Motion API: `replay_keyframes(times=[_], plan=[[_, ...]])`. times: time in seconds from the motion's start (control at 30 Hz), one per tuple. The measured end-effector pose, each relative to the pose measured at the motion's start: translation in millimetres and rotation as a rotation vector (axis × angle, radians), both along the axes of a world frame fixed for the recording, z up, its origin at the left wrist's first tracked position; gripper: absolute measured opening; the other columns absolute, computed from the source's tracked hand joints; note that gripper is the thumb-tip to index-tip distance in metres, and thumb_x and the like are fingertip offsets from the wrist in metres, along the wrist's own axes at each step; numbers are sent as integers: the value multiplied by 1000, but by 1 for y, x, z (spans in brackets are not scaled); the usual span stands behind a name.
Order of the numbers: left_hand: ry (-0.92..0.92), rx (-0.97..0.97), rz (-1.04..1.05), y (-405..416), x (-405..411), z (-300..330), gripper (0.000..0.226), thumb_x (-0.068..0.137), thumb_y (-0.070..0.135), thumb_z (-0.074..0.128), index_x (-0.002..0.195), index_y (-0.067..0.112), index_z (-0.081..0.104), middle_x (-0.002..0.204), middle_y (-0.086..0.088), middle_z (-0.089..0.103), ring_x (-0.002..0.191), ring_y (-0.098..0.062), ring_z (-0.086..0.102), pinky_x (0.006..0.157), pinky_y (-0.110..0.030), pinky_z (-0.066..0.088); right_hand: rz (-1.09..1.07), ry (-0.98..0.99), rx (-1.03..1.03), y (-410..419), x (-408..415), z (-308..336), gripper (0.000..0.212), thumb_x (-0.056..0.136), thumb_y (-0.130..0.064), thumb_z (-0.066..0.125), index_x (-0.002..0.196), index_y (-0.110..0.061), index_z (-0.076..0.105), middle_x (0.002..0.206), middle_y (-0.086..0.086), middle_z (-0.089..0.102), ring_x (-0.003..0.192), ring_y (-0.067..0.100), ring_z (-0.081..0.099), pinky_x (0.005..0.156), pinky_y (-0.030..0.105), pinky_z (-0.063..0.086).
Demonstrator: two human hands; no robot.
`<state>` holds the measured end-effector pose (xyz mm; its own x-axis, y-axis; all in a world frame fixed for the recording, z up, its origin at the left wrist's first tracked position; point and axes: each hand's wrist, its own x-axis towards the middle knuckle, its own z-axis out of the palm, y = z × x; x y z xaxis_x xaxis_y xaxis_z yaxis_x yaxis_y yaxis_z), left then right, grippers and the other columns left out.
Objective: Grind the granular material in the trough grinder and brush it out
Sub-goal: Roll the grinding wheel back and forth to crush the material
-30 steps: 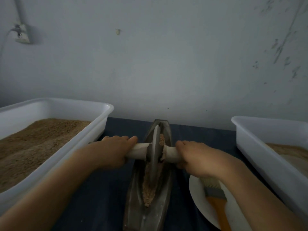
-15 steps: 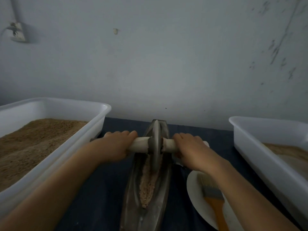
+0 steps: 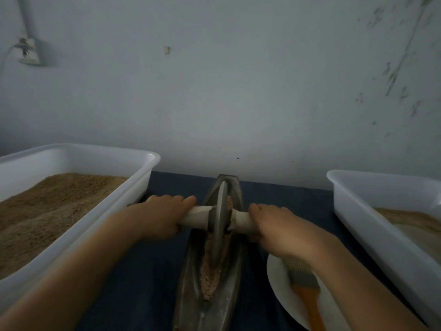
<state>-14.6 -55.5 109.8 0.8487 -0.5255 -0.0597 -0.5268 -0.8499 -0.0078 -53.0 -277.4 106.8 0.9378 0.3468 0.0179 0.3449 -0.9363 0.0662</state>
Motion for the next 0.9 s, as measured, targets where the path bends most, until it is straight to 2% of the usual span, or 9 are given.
replay_keyframes(times=[0.07,0.13,0.27,0.33,0.4,0.5,0.63,0.77,0.9], plan=[[176,13,-40,5,-10,11,31,92,23,55,95,38,29,103,8,49,89,-5,47,83,-23,36,23,109,-2,2,-13,11,27,94,-24,51,117,-12,44,116,5,51,101,19,51,72,26,33],[288,47,-61,9,-17,20,32,91,22,55,86,39,28,90,15,45,80,-1,44,77,-21,34,49,214,-16,3,-23,20,30,94,-28,52,118,-12,44,115,5,51,96,17,50,68,24,35],[349,43,-66,11,-16,24,32,91,22,56,89,40,29,87,16,44,79,0,45,70,-18,34,64,278,-18,2,-26,25,29,94,-32,54,113,-13,44,105,3,50,87,13,45,57,17,30],[345,8,-44,9,-11,18,32,91,20,55,93,38,29,92,14,45,85,-3,47,75,-20,35,44,254,-2,2,-19,22,28,94,-29,53,115,-12,44,108,5,50,87,13,44,56,15,29],[239,-3,-19,6,-3,10,30,92,21,54,99,36,29,102,10,45,93,-7,46,82,-23,35,13,203,17,1,-7,16,27,94,-26,52,115,-12,44,108,6,50,88,14,46,55,19,31],[-113,15,30,-2,13,-12,36,93,26,51,123,27,32,121,3,44,110,-16,46,95,-33,34,-42,38,18,-1,10,1,26,94,-22,51,115,-11,43,113,7,50,99,21,49,69,27,31],[-467,-59,98,-12,32,-38,46,88,18,55,127,25,32,122,3,42,112,-19,43,97,-34,33,-53,-278,14,-6,30,-21,35,86,-15,55,119,-14,43,117,5,49,105,22,44,79,32,28],[-502,-110,102,-14,37,-41,48,86,16,56,126,26,32,121,3,42,111,-18,42,96,-33,31,-54,-353,39,-6,36,-27,43,83,-14,57,123,-14,42,118,4,48,106,23,43,86,34,29],[-374,-81,76,-7,29,-32,44,90,25,54,128,25,31,124,3,44,114,-17,44,100,-35,33,-29,-246,-14,-5,27,-18,31,90,-15,51,119,-14,42,115,6,49,103,23,44,77,32,27]])
